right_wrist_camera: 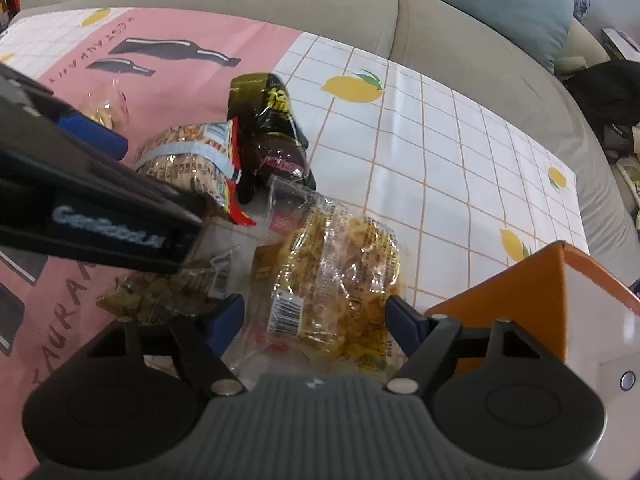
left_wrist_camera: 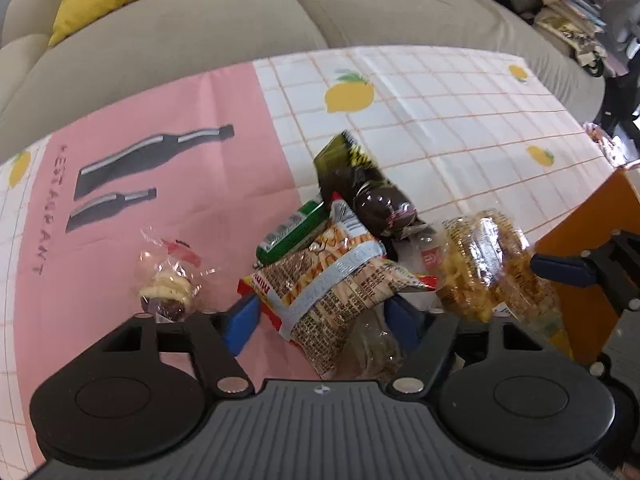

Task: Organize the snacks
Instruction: 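Grasp the peanut bag with the left tool while the right tool grasps the yellow snack bag, then lift both held bags and carry them over the orange box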

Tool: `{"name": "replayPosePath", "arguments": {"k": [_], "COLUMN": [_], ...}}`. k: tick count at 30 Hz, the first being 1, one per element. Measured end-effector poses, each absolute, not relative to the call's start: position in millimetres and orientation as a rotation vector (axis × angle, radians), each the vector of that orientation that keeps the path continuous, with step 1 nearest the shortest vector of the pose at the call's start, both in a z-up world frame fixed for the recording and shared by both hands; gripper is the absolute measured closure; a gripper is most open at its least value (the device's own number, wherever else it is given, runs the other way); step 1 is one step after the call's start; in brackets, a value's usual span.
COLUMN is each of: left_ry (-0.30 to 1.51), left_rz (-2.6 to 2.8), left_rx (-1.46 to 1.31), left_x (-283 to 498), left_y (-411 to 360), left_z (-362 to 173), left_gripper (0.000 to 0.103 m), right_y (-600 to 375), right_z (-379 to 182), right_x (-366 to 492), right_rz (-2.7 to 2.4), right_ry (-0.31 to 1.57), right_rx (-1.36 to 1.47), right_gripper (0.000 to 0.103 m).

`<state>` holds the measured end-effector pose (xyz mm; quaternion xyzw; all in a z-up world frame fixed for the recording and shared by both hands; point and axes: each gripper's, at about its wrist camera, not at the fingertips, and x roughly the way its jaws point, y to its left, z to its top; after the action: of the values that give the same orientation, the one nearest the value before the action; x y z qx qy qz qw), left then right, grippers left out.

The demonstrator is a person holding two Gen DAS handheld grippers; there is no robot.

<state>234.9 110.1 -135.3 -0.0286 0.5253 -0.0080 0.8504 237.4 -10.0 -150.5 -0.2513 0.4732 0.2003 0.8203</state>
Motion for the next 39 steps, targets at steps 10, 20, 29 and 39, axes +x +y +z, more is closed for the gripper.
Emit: {"name": "replayPosePath", "arguments": {"k": [10, 20, 29, 39], "left_ry": [1.132, 1.124, 1.126, 1.146], "left_rz": [0.027, 0.102, 0.104, 0.087], "left_rx": [-0.119, -0.214, -0.301, -0.293], "left_x": [220.7, 182.4, 136.1, 93.7], "left_y": [118.9, 137.9, 139.0, 113.8], "left_z": [-132.7, -112.8, -88.9, -85.1], "left_gripper": [0.06, 0.062, 0.063, 0.064], "right_y": [-5.4, -11.8, -34.1, -61.0], "right_z": [-140.6, -124.4, -103.4, -84.2], "right_x": [223.7, 197.5, 157.1, 118.9], "right_rz": [0.449, 0.477, 0.499, 0.528], "right_ry": [0.958, 0.96, 0.989, 1.009], "right_rx": [-0.544, -0.463, -0.328, -0.217], "right_gripper": [0.066, 0.077, 0.081, 0.084]}}
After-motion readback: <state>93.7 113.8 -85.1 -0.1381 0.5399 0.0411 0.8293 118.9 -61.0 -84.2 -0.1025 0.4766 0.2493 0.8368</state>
